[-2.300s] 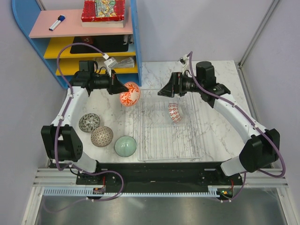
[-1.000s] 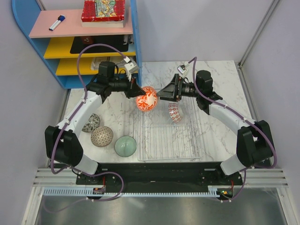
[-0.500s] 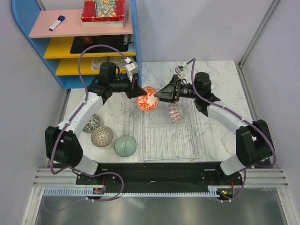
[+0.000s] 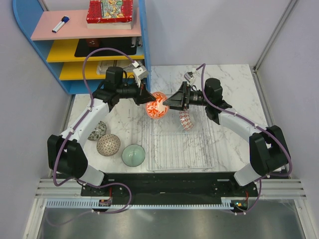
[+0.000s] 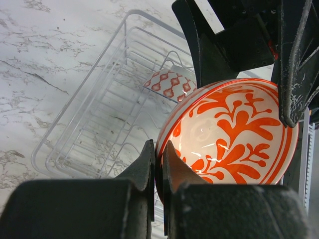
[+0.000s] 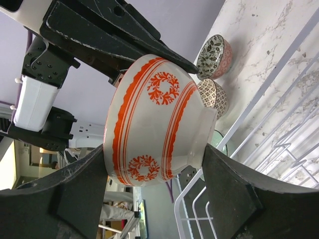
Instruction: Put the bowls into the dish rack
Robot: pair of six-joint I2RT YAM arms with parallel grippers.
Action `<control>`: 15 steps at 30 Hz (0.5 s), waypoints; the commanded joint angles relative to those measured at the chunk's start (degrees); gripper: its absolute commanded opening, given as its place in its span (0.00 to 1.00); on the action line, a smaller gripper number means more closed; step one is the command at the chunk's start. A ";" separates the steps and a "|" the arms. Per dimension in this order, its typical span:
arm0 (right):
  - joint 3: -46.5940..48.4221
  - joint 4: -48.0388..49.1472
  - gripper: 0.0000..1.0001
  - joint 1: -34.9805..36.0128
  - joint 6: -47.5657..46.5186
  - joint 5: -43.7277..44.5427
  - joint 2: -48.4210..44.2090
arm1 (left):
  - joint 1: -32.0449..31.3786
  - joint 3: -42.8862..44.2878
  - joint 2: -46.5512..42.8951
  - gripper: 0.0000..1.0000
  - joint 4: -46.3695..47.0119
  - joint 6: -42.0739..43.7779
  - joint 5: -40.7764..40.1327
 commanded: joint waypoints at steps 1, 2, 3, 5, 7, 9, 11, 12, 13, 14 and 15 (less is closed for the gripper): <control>-0.41 4.69 0.69 0.51 0.99 -1.95 -0.07 | -0.33 0.30 -2.90 0.02 4.26 -2.12 0.49; -0.41 4.78 0.66 0.51 1.08 -1.95 -0.07 | -0.24 0.21 -2.81 0.02 4.35 -2.12 0.32; -0.32 4.78 0.64 0.60 0.99 -1.86 -0.07 | -0.33 0.12 -2.89 0.02 4.35 -2.12 0.40; -0.32 4.95 0.55 0.60 1.17 -1.86 -0.15 | -0.33 -0.06 -2.81 0.02 4.53 -2.12 0.40; -0.32 5.22 0.44 0.68 1.17 -1.86 -0.07 | -0.33 -0.06 -2.72 0.02 4.61 -2.12 0.32; -0.32 5.22 0.23 0.77 1.17 -1.77 0.02 | -0.33 0.21 -2.46 0.02 4.61 -2.38 0.58; -0.14 5.05 0.03 0.77 0.91 -1.60 0.02 | -0.24 0.30 -2.28 0.02 4.61 -2.47 0.40; 0.03 4.09 0.00 0.77 0.29 -1.51 0.11 | -0.24 0.38 -2.11 0.03 4.61 -2.56 0.23; 0.03 3.73 0.00 0.77 0.03 -1.25 0.02 | -0.33 0.38 -2.02 0.03 4.61 -2.47 0.14; 0.03 3.29 0.00 0.77 -0.41 -1.16 -0.07 | -0.33 0.38 -2.02 0.03 4.70 -2.47 0.14; -0.14 3.20 0.00 0.77 -0.50 -1.07 -0.15 | -0.24 0.38 -1.93 0.05 4.62 -2.38 0.05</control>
